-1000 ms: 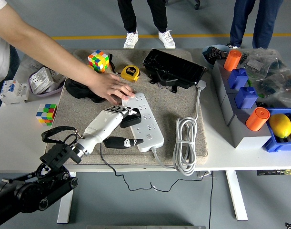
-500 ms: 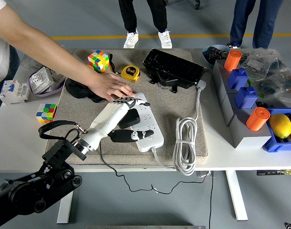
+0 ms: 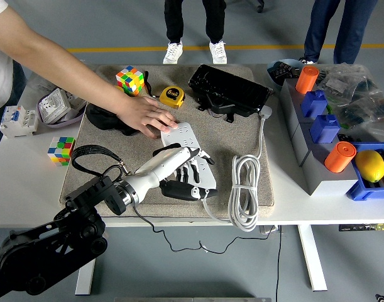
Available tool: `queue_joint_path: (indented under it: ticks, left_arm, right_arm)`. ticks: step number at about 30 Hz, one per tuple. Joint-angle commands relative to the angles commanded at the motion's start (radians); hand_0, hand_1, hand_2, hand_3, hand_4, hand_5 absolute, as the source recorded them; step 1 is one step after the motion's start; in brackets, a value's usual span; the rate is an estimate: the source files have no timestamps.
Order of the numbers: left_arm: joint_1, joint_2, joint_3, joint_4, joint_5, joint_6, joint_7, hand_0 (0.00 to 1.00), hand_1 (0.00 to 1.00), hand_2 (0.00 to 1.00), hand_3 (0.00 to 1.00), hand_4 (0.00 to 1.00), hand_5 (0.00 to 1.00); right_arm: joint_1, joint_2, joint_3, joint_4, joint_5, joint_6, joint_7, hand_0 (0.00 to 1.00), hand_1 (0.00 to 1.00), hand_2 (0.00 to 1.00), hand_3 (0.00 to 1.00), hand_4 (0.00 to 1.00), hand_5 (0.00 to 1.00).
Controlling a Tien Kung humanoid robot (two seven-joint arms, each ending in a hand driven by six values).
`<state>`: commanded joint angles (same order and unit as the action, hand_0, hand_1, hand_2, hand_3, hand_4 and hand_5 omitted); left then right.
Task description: Put the plug near the board,insert it into the board,press the button,pull the plug out
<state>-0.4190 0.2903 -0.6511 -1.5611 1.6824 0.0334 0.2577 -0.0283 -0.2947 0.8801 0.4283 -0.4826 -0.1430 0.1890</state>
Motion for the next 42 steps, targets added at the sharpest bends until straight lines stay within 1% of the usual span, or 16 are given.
queue_joint_path:
  ticks: [1,2,6,7,9,11,13,18,29,35,42]
  left_arm:
    - [-0.002,0.0,0.0,-0.005,-0.002,-0.02,0.022,0.057,0.094,0.19,0.937,0.76,0.002]
    - [-0.005,0.001,0.0,-0.011,-0.004,-0.048,0.052,0.057,0.094,0.19,0.937,0.76,0.002]
    - [-0.018,0.001,0.006,-0.027,-0.003,-0.127,0.147,0.057,0.094,0.19,0.937,0.76,0.002]
    - [-0.02,0.001,0.007,-0.029,0.0,-0.143,0.17,0.045,0.101,0.177,0.943,0.782,0.002]
    - [-0.026,0.0,0.009,-0.032,0.005,-0.176,0.212,0.045,0.101,0.177,0.943,0.782,0.002]
    - [-0.03,0.001,0.014,-0.03,0.008,-0.194,0.235,0.045,0.101,0.177,0.943,0.782,0.002]
    - [-0.031,0.001,0.017,-0.028,0.012,-0.201,0.242,0.043,0.1,0.175,0.933,0.785,0.002]
    - [-0.034,-0.001,0.025,-0.019,0.024,-0.198,0.24,0.043,0.1,0.175,0.933,0.785,0.002]
    - [-0.048,-0.017,0.047,0.025,0.03,-0.209,0.247,0.043,0.098,0.168,0.924,0.791,0.002]
    - [-0.051,-0.021,0.051,0.036,0.041,-0.207,0.252,0.044,0.1,0.17,0.916,0.787,0.002]
    - [-0.052,-0.018,0.052,0.037,0.043,-0.22,0.265,0.043,0.099,0.168,0.911,0.793,0.002]
  right_arm:
    - [0.001,-0.001,-0.001,0.0,0.0,0.0,0.0,0.6,0.603,0.545,0.546,0.752,0.242]
    - [0.002,-0.002,-0.002,0.0,0.0,0.0,0.0,0.6,0.603,0.545,0.546,0.752,0.242]
    - [0.003,-0.004,-0.003,0.001,0.0,0.0,0.0,0.6,0.603,0.545,0.546,0.752,0.242]
    - [0.004,-0.004,-0.004,0.001,0.001,0.0,0.0,0.599,0.603,0.545,0.546,0.752,0.242]
    - [0.004,-0.006,-0.005,0.001,0.001,0.0,0.0,0.599,0.603,0.545,0.546,0.752,0.242]
    - [0.004,-0.007,-0.006,0.001,0.002,0.0,0.001,0.599,0.603,0.545,0.546,0.752,0.242]
    - [0.004,-0.008,-0.009,0.001,0.002,0.0,0.001,0.599,0.603,0.545,0.546,0.753,0.241]
    - [0.003,-0.009,-0.011,0.001,0.002,0.0,0.001,0.599,0.603,0.545,0.546,0.753,0.241]
    - [0.002,-0.008,-0.005,0.002,0.002,0.0,0.002,0.599,0.603,0.545,0.546,0.753,0.241]
    - [0.001,-0.006,-0.003,0.001,0.002,0.0,0.002,0.599,0.602,0.545,0.546,0.752,0.241]
    - [0.001,-0.006,0.0,0.002,0.0,0.0,0.002,0.6,0.602,0.544,0.546,0.752,0.241]
